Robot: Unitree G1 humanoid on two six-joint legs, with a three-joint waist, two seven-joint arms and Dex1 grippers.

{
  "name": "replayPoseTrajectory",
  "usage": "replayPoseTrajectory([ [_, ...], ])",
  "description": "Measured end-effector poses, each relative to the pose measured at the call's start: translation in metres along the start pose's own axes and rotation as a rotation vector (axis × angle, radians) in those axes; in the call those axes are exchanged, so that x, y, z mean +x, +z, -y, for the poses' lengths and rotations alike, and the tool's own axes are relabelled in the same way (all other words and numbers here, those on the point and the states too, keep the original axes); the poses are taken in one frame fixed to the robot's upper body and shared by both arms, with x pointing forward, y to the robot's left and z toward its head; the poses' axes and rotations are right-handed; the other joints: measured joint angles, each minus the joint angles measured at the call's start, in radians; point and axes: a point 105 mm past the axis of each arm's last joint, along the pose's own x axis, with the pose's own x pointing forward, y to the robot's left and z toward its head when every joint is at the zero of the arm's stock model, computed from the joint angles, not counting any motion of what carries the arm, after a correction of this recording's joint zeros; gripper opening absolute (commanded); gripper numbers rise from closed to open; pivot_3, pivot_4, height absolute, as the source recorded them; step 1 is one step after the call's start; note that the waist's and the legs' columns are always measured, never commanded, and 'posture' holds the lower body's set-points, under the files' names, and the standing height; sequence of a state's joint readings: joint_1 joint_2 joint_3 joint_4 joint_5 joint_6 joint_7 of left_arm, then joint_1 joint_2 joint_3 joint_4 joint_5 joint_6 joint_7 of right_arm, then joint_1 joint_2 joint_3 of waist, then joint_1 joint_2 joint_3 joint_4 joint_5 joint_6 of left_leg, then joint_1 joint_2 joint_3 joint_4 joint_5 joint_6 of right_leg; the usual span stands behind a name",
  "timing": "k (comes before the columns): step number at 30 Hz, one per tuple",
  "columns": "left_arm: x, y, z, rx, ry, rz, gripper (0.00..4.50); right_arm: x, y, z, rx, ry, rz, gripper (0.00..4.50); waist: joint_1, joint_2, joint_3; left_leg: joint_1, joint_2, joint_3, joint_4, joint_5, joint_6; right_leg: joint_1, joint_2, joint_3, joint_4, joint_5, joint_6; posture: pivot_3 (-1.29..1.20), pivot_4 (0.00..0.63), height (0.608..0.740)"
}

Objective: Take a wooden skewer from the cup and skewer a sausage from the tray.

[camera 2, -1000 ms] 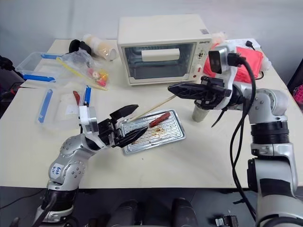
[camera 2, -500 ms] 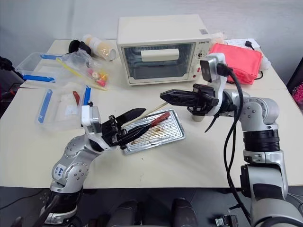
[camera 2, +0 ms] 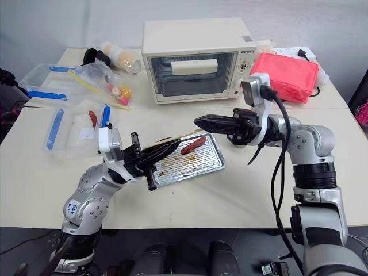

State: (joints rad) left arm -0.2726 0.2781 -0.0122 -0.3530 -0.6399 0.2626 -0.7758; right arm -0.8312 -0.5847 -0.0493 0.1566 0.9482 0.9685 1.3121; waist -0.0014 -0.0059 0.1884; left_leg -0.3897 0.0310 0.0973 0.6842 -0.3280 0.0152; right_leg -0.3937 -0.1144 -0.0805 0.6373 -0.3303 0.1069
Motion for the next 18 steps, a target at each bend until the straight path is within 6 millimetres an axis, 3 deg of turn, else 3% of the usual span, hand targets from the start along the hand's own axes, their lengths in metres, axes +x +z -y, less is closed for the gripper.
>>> replayPoseTrajectory([
  [3,-0.0006,-0.0023,-0.0010,-0.044,0.009,-0.015,0.24,-0.0013,-0.0023,0.0011,0.001,-0.009,0.000,0.00,0.000,0.000,0.000,0.000,0.000,0.000,0.000,0.000,0.000,0.000,0.000,0.000,0.000,0.000,0.000,0.00,0.150,0.740],
  [9,-0.0014,-0.0035,0.0047,-0.057,-0.032,-0.058,1.82,-0.0014,-0.0027,0.0014,-0.001,-0.014,-0.003,0.00,-0.001,0.000,0.000,0.000,0.000,0.000,0.000,0.000,0.000,0.000,0.000,0.001,0.000,0.000,0.000,0.00,0.150,0.740],
  [18,-0.0018,-0.0014,0.0066,-0.017,-0.055,-0.054,1.82,-0.0026,-0.0044,0.0014,-0.006,-0.012,-0.020,0.00,-0.001,0.000,0.000,0.000,0.000,-0.001,0.000,0.000,0.000,0.000,0.000,0.001,0.000,0.000,0.000,0.00,0.150,0.740],
])
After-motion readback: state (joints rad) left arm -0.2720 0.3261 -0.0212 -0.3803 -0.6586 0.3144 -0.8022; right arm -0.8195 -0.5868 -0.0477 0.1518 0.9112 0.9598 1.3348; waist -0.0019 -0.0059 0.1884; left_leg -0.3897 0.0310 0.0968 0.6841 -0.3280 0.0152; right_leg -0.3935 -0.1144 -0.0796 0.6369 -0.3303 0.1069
